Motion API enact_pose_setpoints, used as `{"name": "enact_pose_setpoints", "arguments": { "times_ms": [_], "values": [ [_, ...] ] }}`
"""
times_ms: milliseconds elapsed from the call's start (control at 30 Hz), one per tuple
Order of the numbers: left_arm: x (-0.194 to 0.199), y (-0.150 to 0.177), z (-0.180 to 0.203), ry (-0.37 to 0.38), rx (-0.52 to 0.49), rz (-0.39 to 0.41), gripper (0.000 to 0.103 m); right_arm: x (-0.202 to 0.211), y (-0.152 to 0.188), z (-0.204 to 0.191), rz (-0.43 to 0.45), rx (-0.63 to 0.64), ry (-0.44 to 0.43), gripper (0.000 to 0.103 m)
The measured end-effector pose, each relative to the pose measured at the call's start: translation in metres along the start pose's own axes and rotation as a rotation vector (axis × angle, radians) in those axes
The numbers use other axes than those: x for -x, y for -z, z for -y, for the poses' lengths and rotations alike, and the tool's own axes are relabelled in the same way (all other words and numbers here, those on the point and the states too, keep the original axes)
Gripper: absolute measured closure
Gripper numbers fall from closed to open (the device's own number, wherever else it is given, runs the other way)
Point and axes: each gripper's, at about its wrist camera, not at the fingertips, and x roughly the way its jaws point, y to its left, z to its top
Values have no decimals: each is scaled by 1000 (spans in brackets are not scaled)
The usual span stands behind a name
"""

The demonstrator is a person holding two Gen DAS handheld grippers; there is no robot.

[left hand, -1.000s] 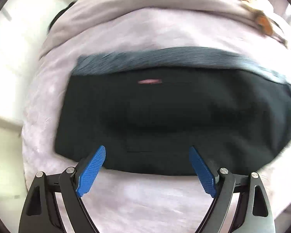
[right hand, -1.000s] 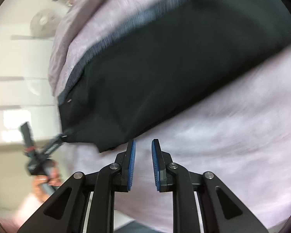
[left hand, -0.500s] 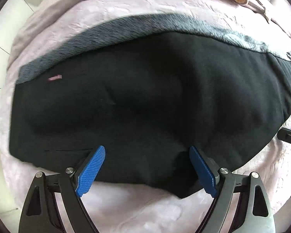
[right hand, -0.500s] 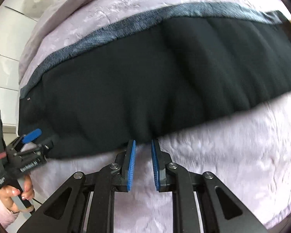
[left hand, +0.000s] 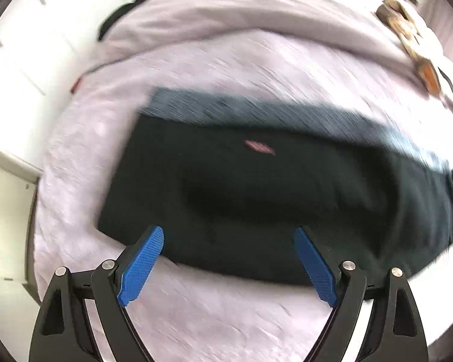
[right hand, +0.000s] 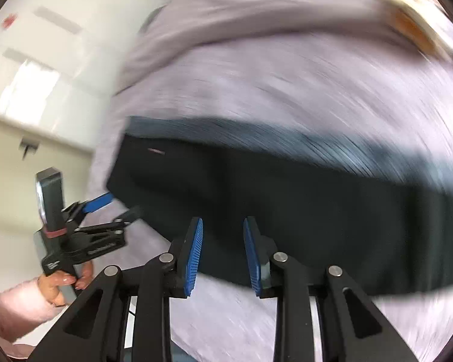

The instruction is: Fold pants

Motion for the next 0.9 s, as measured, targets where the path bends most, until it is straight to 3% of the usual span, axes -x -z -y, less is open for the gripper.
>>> {"name": "enact_pose_setpoints", "arguments": {
  "times_ms": [133,300,467,700,900],
  "values": [
    [-24,-13,-46,-45,81,22,13,-42,-69,-65,-62,180,-87,72],
    [-75,-16,-77,-39,166,-53,13,-132,-137,-136,-191,368,-113,63],
    [-76,-5,-79,-18,144,1,13,-205,-159,-170,-278,491,-66,63],
    [-62,21,-80,-6,147,43,13,-249,-175,-186,-353,592,-28,63],
    [-46,38,-74,-7,151,50,13,-266,-178,-189,-422,598,-60,63]
  ]
}}
